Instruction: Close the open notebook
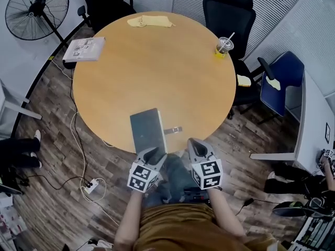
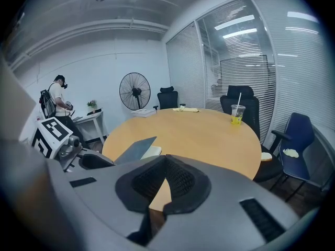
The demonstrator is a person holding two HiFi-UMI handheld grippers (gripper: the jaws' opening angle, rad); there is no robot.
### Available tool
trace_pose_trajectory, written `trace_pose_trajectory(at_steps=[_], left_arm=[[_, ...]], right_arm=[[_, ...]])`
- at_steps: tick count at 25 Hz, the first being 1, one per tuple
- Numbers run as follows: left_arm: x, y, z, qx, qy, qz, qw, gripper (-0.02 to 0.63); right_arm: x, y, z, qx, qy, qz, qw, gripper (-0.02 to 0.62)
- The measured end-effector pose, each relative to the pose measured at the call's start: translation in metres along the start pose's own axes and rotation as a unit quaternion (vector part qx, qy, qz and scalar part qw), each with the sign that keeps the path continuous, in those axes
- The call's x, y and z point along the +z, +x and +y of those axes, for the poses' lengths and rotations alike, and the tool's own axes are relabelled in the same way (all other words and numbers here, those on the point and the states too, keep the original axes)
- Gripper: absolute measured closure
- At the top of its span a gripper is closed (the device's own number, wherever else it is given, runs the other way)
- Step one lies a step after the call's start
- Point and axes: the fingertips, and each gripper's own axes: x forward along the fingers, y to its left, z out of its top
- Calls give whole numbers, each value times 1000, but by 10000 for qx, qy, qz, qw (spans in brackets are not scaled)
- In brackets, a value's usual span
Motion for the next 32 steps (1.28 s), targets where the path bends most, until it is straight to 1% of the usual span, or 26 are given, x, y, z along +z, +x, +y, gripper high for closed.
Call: trace_pose_trajectory(at_steps=[4,6,8,10,13,15,18,23,26,32], left_arm=[[-8,10,2,-19,28,171,9998,430],[-9,13,6,51,-155,144,9998,431],[-8,12,17,245,-431,28,9988,512],[-7,12,29,357,-566,-15,9978,512],[-6,12,39,421,-678,-35,9968,511],[-4,11,41,449,-756,-110,9961,511],[1,8,39,441,-754,-216,9959,511],[25,-6,39,484,-781,-595,9940,511],[43,-20,39,583,-711,-864,9920,511],[82,-59,44,813,-642,-1511,9831,511]], right_arm=[[-1,5,-6,-16,8,65,10000,583],[-3,5,-9,-21,10,94,10000,583],[-5,6,-11,-15,10,140,9999,583],[-6,8,-13,-6,7,173,9999,583],[-7,10,-15,14,-4,204,9998,583],[-7,11,-14,38,-27,209,9998,583],[0,12,-10,60,-84,145,9998,584],[22,10,-1,69,-227,-149,9996,583],[31,5,8,92,-281,-307,9991,584],[57,-12,28,87,-481,-719,9962,584]])
